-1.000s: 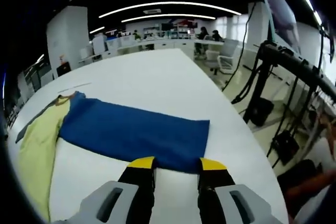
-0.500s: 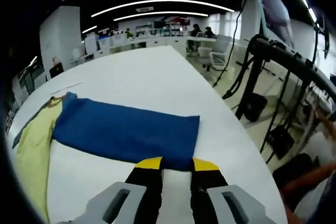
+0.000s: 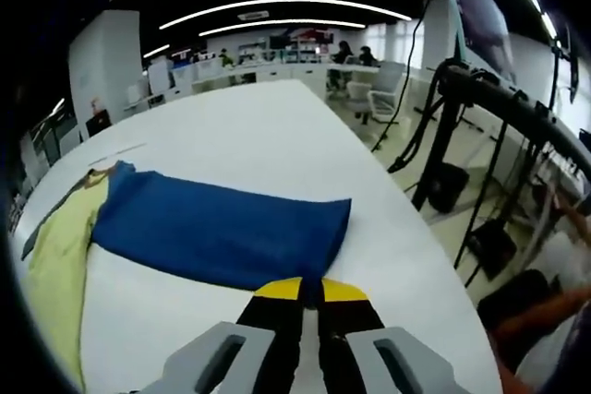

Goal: Fold the garment on the visible template until the final outline fits inside the template.

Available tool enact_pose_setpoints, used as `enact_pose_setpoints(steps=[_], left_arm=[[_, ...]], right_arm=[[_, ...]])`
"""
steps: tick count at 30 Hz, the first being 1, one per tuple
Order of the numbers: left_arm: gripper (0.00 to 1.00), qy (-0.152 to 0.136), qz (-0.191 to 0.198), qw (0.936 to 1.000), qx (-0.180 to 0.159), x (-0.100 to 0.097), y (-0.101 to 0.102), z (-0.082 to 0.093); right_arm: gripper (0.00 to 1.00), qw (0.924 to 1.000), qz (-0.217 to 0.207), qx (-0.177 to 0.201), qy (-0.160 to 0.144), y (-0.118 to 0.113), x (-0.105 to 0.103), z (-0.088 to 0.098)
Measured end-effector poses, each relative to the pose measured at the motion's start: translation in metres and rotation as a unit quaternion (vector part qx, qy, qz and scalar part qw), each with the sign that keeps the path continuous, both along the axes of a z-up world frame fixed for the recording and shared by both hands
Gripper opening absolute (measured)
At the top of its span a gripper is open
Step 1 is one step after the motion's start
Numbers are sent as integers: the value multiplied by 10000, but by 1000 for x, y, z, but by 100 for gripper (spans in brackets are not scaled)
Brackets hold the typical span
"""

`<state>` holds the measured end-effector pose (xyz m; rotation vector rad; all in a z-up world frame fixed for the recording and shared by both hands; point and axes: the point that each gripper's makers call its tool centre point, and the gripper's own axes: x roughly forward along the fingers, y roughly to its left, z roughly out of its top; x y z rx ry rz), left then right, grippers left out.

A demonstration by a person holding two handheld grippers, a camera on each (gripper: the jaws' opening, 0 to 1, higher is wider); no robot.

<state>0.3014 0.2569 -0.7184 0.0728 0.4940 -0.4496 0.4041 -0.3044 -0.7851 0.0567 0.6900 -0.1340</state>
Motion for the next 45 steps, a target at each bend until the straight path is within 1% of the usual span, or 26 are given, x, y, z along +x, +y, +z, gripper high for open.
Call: enact_pose_setpoints(steps=[4,9,12,17,27,33,38,45], left_arm=[[88,-2,36,10000,37,0,2,-1],[93,33,161,9997,173,0,11,-4],[95,37,190,9997,144,-1,12,-4],[97,20,171,9998,130,-1,12,-4],[99,-67,89,9999,70,-1,8,1],[99,-79,56,9999,36,-1,6,4],[99,-86,59,9999,-33,-1,6,4],[99,-91,106,9999,-43,-3,6,4]], right_arm=[[0,10000,-21,-6,19,-4,-4,2],[0,10000,-9,2,46,-8,-8,2],[0,10000,3,17,32,-7,-8,3],[0,9998,-107,172,51,-8,-6,3],[0,9999,-59,160,-11,-6,-3,12],[0,9997,59,205,-131,2,3,21],[0,9991,214,230,-290,13,11,32],[0,9974,489,221,-486,32,25,48]])
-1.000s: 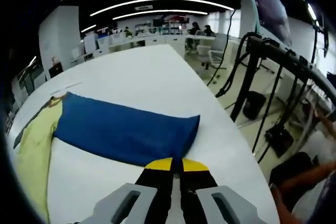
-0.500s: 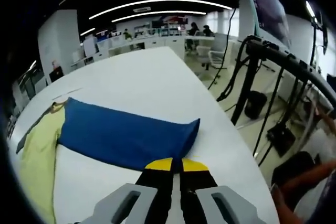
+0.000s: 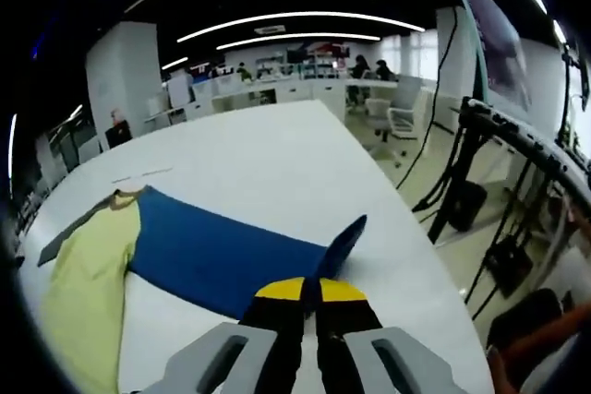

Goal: Fold the garment on the visible template until the final outline fits inside the template.

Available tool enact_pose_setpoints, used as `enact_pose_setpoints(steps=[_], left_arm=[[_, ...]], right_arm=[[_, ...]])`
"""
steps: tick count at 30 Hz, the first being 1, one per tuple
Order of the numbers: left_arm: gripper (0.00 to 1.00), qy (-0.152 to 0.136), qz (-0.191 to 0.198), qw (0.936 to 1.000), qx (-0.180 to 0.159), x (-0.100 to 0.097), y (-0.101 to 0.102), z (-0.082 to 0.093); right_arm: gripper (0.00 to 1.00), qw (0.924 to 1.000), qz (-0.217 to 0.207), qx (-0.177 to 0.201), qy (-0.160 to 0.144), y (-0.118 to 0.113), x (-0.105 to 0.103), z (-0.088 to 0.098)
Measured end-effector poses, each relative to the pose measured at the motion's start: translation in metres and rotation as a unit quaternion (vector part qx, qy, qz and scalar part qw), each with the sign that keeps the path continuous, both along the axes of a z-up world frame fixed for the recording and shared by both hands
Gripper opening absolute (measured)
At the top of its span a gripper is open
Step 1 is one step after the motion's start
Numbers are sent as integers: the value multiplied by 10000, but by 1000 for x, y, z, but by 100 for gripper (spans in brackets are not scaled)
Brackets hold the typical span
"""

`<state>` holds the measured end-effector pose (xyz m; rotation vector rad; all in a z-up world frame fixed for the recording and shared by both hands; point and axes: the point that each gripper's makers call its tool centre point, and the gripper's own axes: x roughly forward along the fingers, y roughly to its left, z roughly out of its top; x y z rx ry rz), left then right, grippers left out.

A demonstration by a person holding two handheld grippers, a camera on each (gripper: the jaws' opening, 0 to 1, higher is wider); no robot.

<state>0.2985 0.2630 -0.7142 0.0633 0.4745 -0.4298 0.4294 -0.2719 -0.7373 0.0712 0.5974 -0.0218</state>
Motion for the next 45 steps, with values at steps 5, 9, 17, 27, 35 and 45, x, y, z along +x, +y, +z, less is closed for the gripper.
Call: enact_pose_setpoints(steps=[5,9,17,27,35,45], left_arm=[[99,-25,-27,10000,-23,0,-1,1],[99,-28,-18,10000,-14,1,-1,1],[99,-35,-11,10000,-21,0,-1,1],[99,-80,20,10000,-8,0,1,3],[99,-96,-29,9999,-30,-1,0,3],[99,-170,8,9999,-15,-1,1,6]], right_arm=[[0,9995,111,151,-272,16,11,16],[0,9986,308,217,-379,30,20,25],[0,9955,660,355,-578,58,32,41],[0,9900,1111,451,-743,88,47,58],[0,9860,1381,538,-764,114,52,60],[0,9802,1686,560,-870,150,60,69]])
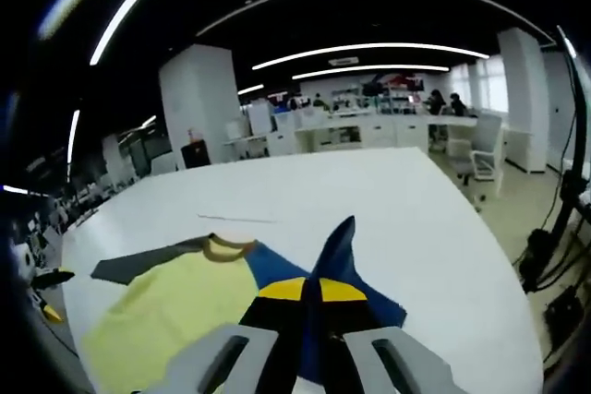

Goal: Fold the garment on the visible template until the final outline fits inside the template.

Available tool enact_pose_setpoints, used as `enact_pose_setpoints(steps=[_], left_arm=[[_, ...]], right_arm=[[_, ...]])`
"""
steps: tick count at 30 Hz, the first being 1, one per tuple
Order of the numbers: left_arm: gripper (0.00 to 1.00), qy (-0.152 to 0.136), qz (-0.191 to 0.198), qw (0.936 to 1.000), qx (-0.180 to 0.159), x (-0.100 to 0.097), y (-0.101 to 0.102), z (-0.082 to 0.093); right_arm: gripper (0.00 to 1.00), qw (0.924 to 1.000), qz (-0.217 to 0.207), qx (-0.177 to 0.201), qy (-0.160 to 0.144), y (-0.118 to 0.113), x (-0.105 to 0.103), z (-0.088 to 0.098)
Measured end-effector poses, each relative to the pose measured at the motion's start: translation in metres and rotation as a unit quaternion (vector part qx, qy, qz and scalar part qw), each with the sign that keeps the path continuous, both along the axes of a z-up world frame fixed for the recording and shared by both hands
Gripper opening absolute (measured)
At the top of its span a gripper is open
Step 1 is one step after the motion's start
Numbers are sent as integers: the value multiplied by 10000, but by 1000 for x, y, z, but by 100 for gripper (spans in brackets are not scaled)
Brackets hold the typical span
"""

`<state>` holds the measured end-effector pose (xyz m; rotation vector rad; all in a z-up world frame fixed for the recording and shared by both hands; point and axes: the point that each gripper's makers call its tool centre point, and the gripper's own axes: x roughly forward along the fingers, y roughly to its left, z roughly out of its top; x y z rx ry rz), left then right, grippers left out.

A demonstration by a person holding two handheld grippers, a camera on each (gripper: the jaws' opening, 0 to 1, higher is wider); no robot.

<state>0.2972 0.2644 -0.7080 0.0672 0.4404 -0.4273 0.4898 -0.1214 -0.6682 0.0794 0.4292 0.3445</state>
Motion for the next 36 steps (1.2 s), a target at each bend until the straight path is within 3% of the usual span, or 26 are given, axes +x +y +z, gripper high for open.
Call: enact_pose_setpoints(steps=[21,26,36], left_arm=[[98,18,64,10000,32,-2,4,-2],[98,10,50,10000,27,-2,4,-3],[99,10,95,9999,32,-2,5,-4]], right_arm=[[0,9990,444,39,-29,67,14,7],[0,9980,619,-120,-21,84,14,5],[0,9957,915,-116,-8,126,20,3]])
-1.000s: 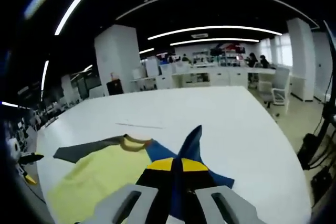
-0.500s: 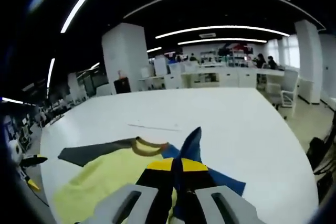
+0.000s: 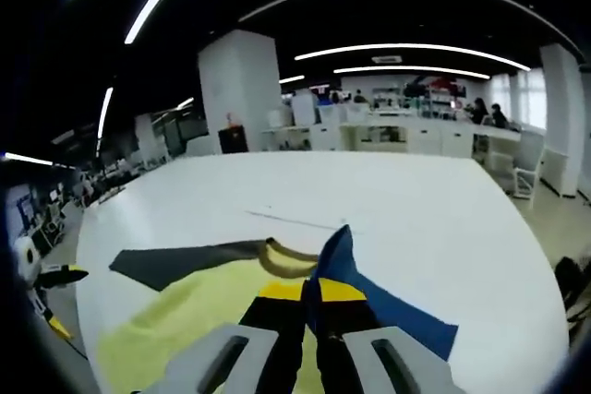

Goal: Fold the garment on the visible template until the final outline fits inside the template.

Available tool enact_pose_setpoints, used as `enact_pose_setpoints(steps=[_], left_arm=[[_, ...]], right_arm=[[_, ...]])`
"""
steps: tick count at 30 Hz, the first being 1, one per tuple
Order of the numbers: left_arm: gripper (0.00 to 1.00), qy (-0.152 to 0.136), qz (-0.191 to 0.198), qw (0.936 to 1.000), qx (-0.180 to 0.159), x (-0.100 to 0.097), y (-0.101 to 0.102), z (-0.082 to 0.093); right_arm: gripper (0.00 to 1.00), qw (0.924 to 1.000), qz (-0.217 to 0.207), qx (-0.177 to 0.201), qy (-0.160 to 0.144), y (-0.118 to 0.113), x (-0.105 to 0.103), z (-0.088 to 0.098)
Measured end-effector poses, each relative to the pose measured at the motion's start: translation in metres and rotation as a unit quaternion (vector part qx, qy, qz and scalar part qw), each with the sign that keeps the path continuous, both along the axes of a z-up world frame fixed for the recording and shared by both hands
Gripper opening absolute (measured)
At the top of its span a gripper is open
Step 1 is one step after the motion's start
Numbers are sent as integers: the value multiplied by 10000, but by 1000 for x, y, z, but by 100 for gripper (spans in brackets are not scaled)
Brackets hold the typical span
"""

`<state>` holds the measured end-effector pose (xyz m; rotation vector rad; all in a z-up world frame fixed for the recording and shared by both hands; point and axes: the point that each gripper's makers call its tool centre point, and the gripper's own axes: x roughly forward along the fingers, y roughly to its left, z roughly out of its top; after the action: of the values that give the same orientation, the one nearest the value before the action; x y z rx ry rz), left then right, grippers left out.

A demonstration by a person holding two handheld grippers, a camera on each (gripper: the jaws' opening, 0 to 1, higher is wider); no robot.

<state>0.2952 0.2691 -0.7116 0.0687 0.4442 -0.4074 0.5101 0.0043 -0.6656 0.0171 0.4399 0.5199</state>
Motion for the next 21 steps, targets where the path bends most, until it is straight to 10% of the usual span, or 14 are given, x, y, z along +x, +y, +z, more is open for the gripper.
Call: enact_pose_setpoints(steps=[21], left_arm=[[98,69,77,9999,18,-3,5,-4]], right_arm=[[0,9978,599,-277,96,69,16,-16]])
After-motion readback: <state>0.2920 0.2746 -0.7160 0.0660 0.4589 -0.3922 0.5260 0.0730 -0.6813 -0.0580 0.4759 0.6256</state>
